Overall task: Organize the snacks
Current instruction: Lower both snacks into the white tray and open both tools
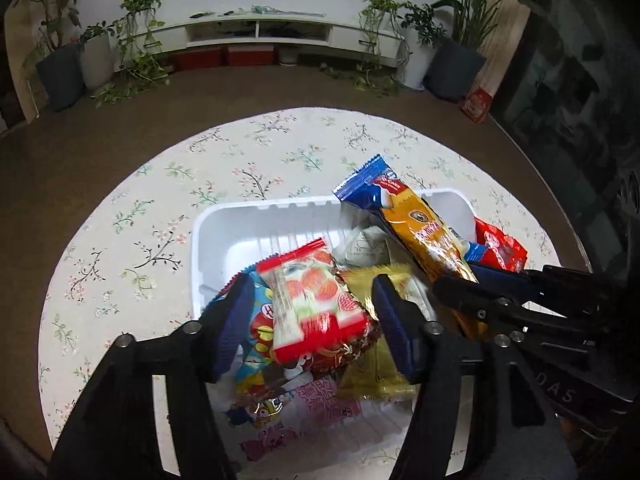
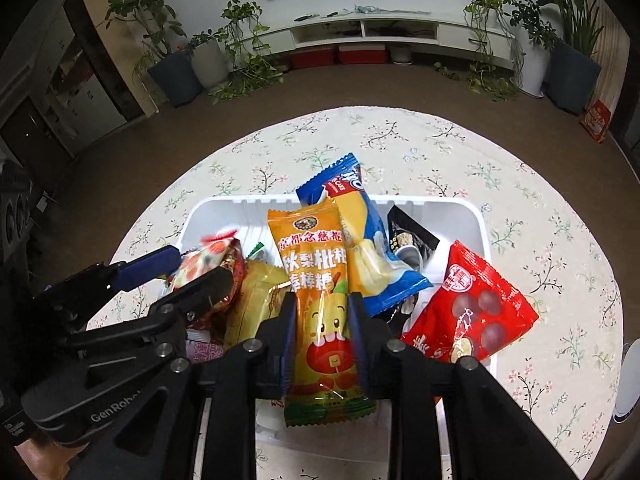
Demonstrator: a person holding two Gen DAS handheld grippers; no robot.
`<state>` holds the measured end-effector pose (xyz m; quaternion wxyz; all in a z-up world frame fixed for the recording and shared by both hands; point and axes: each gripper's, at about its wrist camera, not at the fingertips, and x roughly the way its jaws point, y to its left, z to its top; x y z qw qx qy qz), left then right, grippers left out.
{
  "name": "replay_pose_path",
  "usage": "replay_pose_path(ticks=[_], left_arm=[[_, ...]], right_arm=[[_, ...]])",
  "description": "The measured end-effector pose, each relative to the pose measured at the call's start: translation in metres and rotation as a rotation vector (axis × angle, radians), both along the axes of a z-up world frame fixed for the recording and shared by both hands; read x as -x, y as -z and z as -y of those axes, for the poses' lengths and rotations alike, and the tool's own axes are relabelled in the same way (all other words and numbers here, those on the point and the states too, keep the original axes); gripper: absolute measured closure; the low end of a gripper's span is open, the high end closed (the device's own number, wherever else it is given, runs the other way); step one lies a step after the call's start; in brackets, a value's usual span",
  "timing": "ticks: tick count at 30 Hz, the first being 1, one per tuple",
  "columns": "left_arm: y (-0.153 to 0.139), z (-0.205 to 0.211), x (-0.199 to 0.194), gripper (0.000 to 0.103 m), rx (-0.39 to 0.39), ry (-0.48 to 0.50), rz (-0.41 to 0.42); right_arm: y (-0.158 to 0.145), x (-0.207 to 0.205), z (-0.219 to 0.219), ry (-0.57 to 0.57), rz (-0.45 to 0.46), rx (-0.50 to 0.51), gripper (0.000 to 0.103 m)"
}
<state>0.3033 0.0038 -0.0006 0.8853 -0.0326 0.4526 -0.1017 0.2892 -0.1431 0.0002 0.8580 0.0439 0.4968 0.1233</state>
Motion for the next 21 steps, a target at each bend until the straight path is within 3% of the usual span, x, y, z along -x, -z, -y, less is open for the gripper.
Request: replay_pose_path(ticks=[4, 7, 10, 13, 17, 21], left_arm=[[-0.003, -0.004, 0.002, 0.025, 0.013, -0.014, 0.009], [-0.009, -0.004, 0.007, 0.023, 0.016, -0.019, 0.027], [-0.02, -0.006, 0.018, 0.002, 0.035, -0.033, 0.052], [-0.036, -0.006, 0.036, 0.0, 0.03, -0.047, 0.105], [-0.059, 0.0, 0.071, 0.0, -0.016, -0.049, 0.193], [-0.075, 0.013, 0.126, 0.0, -0.031, -0.028, 0.24]], right_arm=[[-0.003, 0.0, 0.003, 0.016, 0.005, 0.024, 0.069], [-0.006, 0.002, 0.007, 0.017, 0.02, 0.022, 0.063], [-0.01, 0.004, 0.012, 0.034, 0.029, 0.019, 0.059], [-0.018, 0.01, 0.02, 0.053, 0.047, -0.005, 0.043], [-0.036, 0.031, 0.033, 0.076, 0.106, -0.063, 0.038], [-0.053, 0.068, 0.048, 0.111, 0.194, -0.134, 0.023]])
